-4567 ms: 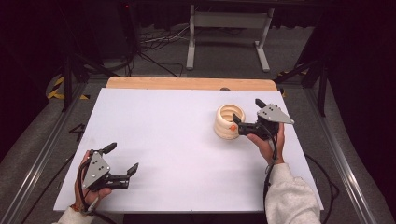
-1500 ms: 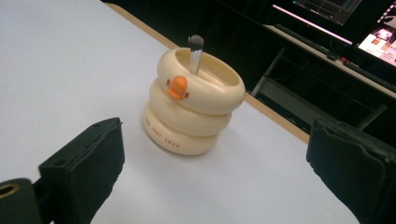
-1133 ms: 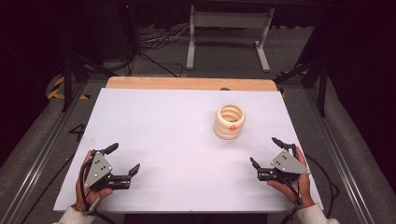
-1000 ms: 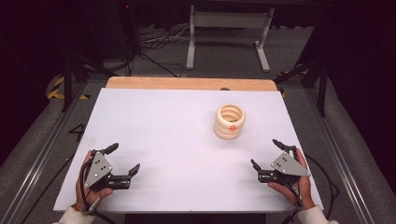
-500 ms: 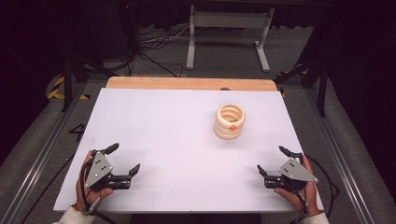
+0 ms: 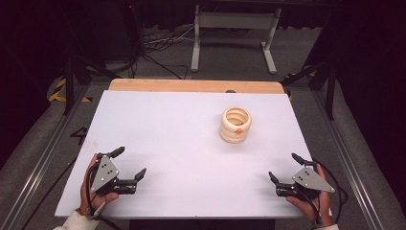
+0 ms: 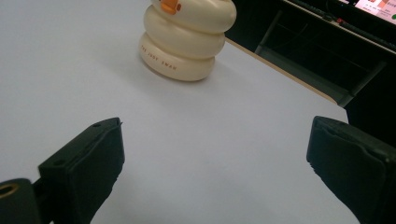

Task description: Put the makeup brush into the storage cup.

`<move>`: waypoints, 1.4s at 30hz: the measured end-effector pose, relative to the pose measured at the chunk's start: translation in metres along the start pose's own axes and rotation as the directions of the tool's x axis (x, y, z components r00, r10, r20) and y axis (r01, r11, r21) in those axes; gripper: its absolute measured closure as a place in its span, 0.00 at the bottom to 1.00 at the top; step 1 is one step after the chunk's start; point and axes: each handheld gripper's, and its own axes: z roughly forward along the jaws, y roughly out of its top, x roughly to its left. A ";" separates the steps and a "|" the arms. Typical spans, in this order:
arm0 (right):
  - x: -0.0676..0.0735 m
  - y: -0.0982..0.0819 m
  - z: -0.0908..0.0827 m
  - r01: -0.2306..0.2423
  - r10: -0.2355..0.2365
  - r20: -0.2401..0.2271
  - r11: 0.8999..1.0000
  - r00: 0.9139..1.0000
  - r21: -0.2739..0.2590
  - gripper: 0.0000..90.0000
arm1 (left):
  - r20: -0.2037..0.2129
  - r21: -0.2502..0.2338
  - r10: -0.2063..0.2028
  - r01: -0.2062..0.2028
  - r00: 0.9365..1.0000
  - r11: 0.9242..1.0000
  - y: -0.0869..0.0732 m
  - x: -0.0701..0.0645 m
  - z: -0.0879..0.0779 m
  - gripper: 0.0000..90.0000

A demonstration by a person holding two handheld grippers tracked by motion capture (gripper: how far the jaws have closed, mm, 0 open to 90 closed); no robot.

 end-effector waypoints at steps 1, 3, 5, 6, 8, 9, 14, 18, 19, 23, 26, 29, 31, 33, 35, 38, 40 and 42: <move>0.000 0.000 0.000 0.000 0.000 0.000 1.000 1.000 -0.003 0.05 | 0.000 -0.001 0.004 -0.004 1.000 1.000 0.000 0.000 0.000 0.05; -0.001 0.001 -0.002 -0.003 0.003 0.010 1.000 1.000 -0.012 0.05 | 0.001 0.002 0.009 -0.009 1.000 1.000 0.000 -0.001 0.000 0.05; -0.002 0.001 -0.002 -0.009 0.009 0.013 1.000 1.000 -0.015 0.05 | 0.003 0.007 0.017 -0.017 1.000 1.000 0.000 -0.002 0.000 0.05; -0.003 0.002 -0.003 -0.015 0.016 0.016 1.000 1.000 -0.022 0.05 | 0.004 0.004 0.020 -0.020 1.000 1.000 0.000 -0.002 0.001 0.05; -0.004 0.004 -0.005 -0.021 0.022 0.022 0.999 1.000 -0.040 0.05 | 0.005 0.009 0.027 -0.027 1.000 1.000 0.001 -0.003 0.000 0.05; -0.004 0.006 -0.007 -0.021 0.023 0.025 0.999 0.999 -0.049 0.05 | 0.005 0.008 0.030 -0.030 1.000 1.000 0.001 -0.003 0.000 0.05; -0.003 0.008 -0.008 -0.020 0.022 0.027 0.998 0.999 -0.057 0.05 | 0.006 0.004 0.031 -0.031 1.000 1.000 0.000 -0.004 -0.001 0.05; -0.004 0.008 -0.008 -0.025 0.027 0.029 0.998 0.999 -0.057 0.05 | 0.009 0.007 0.028 -0.028 1.000 1.000 0.000 -0.004 0.000 0.05; -0.004 0.008 -0.008 -0.025 0.027 0.033 0.998 0.999 -0.058 0.05 | 0.010 0.008 0.023 -0.023 1.000 1.000 0.000 -0.004 0.000 0.05; -0.004 0.008 -0.008 -0.027 0.029 0.037 0.998 0.999 -0.058 0.05 | 0.010 0.009 0.027 -0.027 1.000 1.000 0.001 -0.005 0.000 0.05; -0.005 0.008 -0.009 -0.035 0.037 0.036 0.998 0.999 -0.061 0.05 | 0.010 0.008 0.026 -0.026 1.000 1.000 0.001 -0.005 0.001 0.05; -0.005 0.009 -0.010 -0.035 0.037 0.035 0.997 0.999 -0.066 0.06 | 0.009 0.008 0.029 -0.029 1.000 1.000 0.002 -0.006 0.001 0.05; -0.006 0.009 -0.010 -0.035 0.038 0.039 0.997 0.999 -0.068 0.06 | 0.010 0.005 0.026 -0.027 1.000 1.000 0.002 -0.005 0.001 0.05; -0.006 0.009 -0.010 -0.040 0.043 0.037 0.997 0.998 -0.069 0.06 | 0.008 0.007 0.026 -0.026 1.000 1.000 0.002 -0.005 0.001 0.05; -0.006 0.009 -0.009 -0.038 0.041 0.034 0.997 0.999 -0.066 0.06 | 0.007 0.006 0.020 -0.020 1.000 1.000 0.001 -0.004 0.001 0.05; -0.005 0.008 -0.008 -0.036 0.038 0.030 0.998 0.999 -0.060 0.06 | 0.009 0.008 0.022 -0.022 1.000 1.000 0.002 -0.004 0.002 0.05; -0.004 0.008 -0.008 -0.037 0.038 0.028 0.998 0.999 -0.059 0.06 | 0.011 0.007 0.023 -0.024 1.000 1.000 0.002 -0.004 0.002 0.05; -0.004 0.008 -0.008 -0.041 0.042 0.019 0.997 0.999 -0.062 0.06 | 0.009 0.005 0.030 -0.030 1.000 1.000 0.002 -0.003 0.002 0.05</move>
